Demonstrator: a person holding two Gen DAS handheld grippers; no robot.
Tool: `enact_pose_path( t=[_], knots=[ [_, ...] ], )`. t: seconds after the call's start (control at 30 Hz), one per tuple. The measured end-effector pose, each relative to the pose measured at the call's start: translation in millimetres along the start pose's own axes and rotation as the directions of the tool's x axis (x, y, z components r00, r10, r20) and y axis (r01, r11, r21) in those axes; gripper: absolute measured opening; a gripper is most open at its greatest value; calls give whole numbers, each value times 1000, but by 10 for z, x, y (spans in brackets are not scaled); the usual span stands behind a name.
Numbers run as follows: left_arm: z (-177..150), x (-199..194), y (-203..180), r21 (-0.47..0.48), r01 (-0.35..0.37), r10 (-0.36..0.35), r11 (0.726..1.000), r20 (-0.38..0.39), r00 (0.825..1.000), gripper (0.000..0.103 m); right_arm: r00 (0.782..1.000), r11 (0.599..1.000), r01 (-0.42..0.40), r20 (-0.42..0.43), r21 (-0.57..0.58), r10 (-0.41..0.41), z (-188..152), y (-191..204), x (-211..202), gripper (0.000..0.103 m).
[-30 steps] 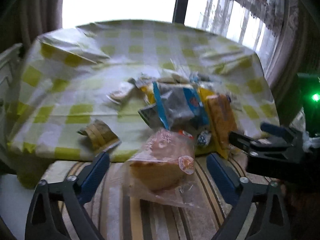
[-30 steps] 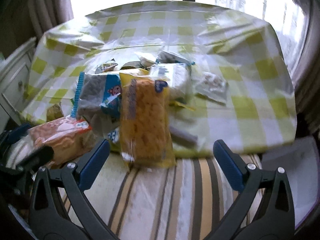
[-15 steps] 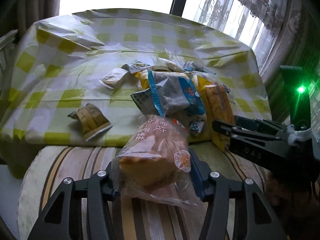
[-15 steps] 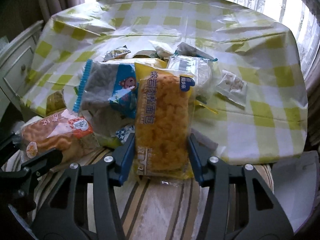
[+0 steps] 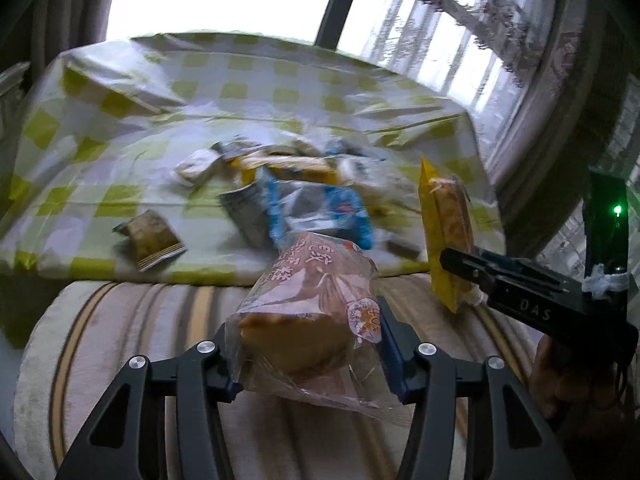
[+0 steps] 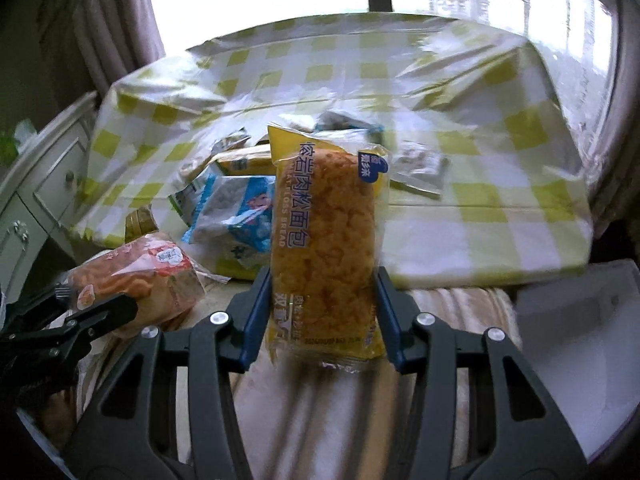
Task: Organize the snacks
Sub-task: 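Grasp the yellow puffed-snack bag with the right gripper while the left grasps the bagged bread loaf, then carry both snacks to the white box and open both grippers to drop them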
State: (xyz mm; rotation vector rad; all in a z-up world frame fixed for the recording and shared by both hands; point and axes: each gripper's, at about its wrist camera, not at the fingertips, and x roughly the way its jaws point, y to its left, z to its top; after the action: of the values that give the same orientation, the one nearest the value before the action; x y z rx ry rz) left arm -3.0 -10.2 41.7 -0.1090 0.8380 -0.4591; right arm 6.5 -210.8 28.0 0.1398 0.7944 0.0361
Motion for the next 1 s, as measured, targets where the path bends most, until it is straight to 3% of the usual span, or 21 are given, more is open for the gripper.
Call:
enact_pose_path(
  t=[0.4, 0.6, 0.9, 0.97, 1.0],
  knots=[
    [171, 285, -908, 139, 173, -170, 975, -30, 985, 54, 997, 982, 70, 19, 178, -75, -262, -833, -479, 52],
    [171, 546, -1438, 189, 263, -249, 946, -95, 964, 54, 989, 956, 147, -22, 253, -146, -465, -1336, -604, 52],
    [77, 850, -2109, 234, 368, -326, 900, -199, 924, 56, 966, 882, 259, -91, 393, -243, -782, -2003, -759, 54],
    [72, 873, -2190, 230, 398, -351, 888, -219, 910, 64, 958, 868, 286, -101, 405, -269, -808, -2084, -795, 65],
    [65, 874, -2213, 234, 400, -352, 886, -220, 910, 69, 954, 863, 297, -100, 408, -281, -808, -2109, -816, 77]
  ],
)
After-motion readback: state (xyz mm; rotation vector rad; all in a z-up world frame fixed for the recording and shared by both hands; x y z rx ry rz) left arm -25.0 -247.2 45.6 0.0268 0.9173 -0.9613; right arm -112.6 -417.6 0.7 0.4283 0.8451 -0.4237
